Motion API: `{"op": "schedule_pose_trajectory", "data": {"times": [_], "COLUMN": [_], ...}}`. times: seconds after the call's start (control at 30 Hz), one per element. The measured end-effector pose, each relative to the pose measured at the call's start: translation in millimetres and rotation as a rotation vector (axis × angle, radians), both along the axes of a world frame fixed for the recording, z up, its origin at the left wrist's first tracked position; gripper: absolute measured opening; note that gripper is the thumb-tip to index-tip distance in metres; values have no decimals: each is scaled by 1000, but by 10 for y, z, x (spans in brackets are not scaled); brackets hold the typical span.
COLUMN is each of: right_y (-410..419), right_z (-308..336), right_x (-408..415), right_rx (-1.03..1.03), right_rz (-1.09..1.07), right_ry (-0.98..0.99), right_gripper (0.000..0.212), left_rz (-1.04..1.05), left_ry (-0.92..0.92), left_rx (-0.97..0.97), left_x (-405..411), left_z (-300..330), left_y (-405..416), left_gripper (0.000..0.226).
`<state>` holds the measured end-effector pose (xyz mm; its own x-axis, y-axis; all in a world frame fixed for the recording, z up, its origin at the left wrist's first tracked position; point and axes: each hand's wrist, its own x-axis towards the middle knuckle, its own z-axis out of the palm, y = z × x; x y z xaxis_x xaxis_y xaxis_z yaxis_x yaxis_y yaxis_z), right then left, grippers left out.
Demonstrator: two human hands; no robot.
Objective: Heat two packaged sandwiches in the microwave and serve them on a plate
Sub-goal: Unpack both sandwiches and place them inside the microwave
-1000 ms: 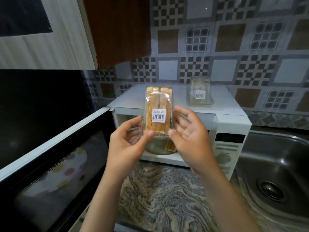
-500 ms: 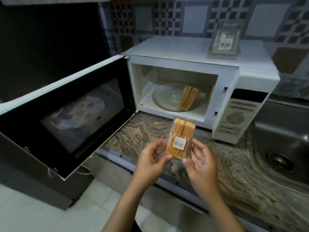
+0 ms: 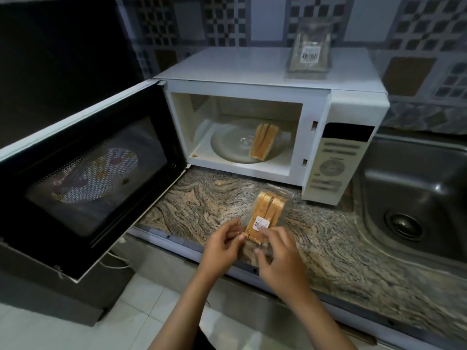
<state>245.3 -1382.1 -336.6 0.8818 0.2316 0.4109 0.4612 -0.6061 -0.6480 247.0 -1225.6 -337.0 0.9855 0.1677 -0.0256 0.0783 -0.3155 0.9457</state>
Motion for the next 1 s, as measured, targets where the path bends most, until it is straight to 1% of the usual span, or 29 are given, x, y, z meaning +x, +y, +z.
{"op": "schedule_pose_trajectory", "data": {"times": [0.07, 0.13, 0.27, 0.37, 0.43, 0.57, 0.73, 1.0], "right_y": [25, 46, 57, 70, 78, 95, 150, 200], "right_z": [-27, -43, -21, -13, -9, 18, 14, -24], "right_x": [24, 57, 121, 147, 161, 168, 166, 143], "right_rx": [-59, -96, -44, -35, -11, 24, -10, 53], "right_rz": [71, 82, 66, 54, 37, 9, -37, -74], "right_ry": [80, 82, 151, 176, 202, 245, 192, 186], "right_gripper": [37, 31, 15, 6, 4, 4, 17, 30], "left_rz": [2, -10, -55, -88, -94, -91, -83, -101], "left_ry": [-12, -8, 7, 5, 8, 22, 38, 76], "left_rx": [15, 0, -37, -64, -101, -157, -192, -190], "left_x": [-2, -9, -17, -19, -22, -25, -4, 53], "left_z": [-28, -40, -51, -71, -84, -82, -63, -14], "left_y": [20, 24, 51, 80, 93, 92, 91, 100], "left_gripper": [34, 36, 49, 48, 48, 48, 47, 50]}}
